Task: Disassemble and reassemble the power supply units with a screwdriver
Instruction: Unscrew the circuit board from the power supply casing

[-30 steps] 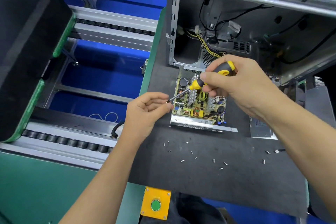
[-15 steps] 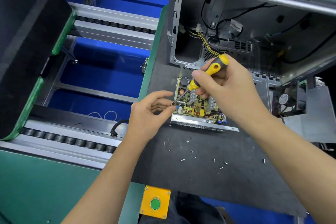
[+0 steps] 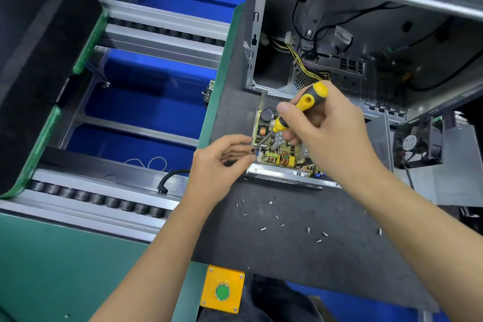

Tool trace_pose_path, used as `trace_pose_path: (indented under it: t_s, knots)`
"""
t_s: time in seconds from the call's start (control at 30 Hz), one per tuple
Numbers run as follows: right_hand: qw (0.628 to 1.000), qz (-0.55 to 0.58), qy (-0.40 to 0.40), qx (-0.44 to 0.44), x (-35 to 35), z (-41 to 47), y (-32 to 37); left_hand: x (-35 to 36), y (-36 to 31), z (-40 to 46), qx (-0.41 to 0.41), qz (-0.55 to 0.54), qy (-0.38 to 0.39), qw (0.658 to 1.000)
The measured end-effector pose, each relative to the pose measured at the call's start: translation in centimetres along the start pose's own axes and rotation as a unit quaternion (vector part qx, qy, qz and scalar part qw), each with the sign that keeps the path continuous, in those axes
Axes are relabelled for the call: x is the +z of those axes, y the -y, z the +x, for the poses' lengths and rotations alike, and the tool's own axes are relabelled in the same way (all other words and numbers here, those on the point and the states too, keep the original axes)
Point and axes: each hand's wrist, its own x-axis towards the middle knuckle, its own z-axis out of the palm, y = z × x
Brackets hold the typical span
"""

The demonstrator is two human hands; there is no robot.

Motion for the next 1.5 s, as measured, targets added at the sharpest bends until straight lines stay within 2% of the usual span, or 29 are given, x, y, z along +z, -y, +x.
trace_pose_path:
  t_s: [0.13,0.27,0.37,0.47,0.67,1.03,1.2,1.33,1.5]
  knots:
    - [1.000,-0.004,0.009,-0.005,0.3,-0.1,-0.4,-0.4,0.5,-0.1,0.002,0.007,0.016,1.000]
    - [0.999,-0.027,0.021,-0.021,0.4,-0.4,-0.8,-1.6,1.4,-0.4,-0.022,0.025,-0.035,0.999]
    - [0.995,-0.084,0.043,-0.045,0.6,-0.8,-1.4,-1.8,1.9,-0.4,-0.011,0.101,-0.038,0.994]
    - [0.990,-0.115,0.051,-0.059,0.8,-1.2,-1.8,-1.4,2.0,-0.3,0.045,0.189,-0.008,0.981]
    - [0.986,-0.135,0.061,-0.071,1.0,-1.3,-1.9,-0.7,2.0,0.2,0.069,0.247,0.012,0.967]
    - [0.980,-0.155,0.073,-0.097,1.3,-1.6,-2.3,0.3,1.9,0.0,0.089,0.267,0.008,0.960]
    - [0.979,-0.162,0.075,-0.102,1.3,-1.7,-2.2,-0.1,2.1,0.5,0.085,0.279,0.042,0.956]
    - [0.982,-0.147,0.044,-0.112,0.8,-2.0,-1.4,-0.5,2.4,1.2,0.104,0.306,0.075,0.943]
    - [0.992,-0.069,-0.025,-0.105,-0.5,-2.5,-0.5,-0.5,3.0,1.2,0.131,0.303,0.067,0.941]
